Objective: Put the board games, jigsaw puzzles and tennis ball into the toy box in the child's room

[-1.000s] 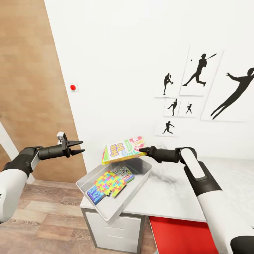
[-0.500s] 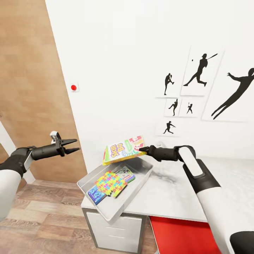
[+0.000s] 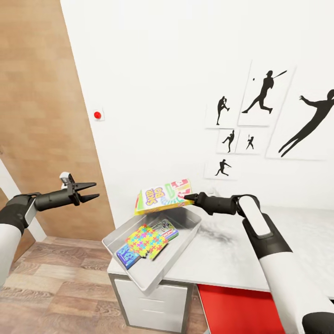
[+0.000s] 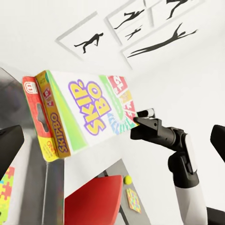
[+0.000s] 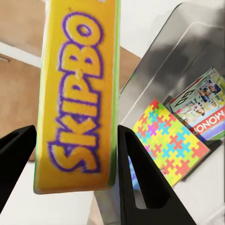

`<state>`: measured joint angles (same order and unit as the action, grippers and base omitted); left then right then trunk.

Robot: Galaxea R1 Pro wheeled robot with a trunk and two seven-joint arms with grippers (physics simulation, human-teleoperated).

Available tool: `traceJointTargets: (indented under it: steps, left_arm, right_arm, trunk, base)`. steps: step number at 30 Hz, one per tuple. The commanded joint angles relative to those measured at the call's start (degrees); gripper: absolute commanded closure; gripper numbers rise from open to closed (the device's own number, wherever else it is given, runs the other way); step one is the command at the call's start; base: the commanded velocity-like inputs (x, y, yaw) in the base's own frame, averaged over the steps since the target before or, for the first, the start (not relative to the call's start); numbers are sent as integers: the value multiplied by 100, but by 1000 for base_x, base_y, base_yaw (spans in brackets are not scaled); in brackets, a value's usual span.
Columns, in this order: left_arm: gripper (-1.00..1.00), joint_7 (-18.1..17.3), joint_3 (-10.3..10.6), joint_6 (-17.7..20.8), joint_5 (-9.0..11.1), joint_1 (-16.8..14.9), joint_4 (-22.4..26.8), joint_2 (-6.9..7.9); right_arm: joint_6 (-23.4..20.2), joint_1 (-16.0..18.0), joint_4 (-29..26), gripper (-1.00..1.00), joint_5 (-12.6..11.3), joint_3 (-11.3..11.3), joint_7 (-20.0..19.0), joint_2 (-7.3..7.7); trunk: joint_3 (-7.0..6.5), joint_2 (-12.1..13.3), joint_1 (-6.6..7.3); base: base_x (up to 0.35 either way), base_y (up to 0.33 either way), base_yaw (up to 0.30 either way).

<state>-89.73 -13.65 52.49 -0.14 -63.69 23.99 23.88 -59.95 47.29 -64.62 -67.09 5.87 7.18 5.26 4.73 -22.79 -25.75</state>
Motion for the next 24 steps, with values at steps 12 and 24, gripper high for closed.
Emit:
traceJointTargets:
  steps: [12, 24]
  left_arm:
    - [-100, -27, -6, 60, -4, -4, 0, 45]
    - [-100, -27, -6, 60, -3, -7, 0, 55]
  right_arm:
    - [-5, 382, 382, 100, -88, 286, 47, 15]
    - [-5, 1123, 1635, 100, -106, 1643, -190, 29]
  trunk:
    - [13, -13, -4]
    - [13, -13, -4]
  base:
    - [0, 0, 0]
    - [0, 0, 0]
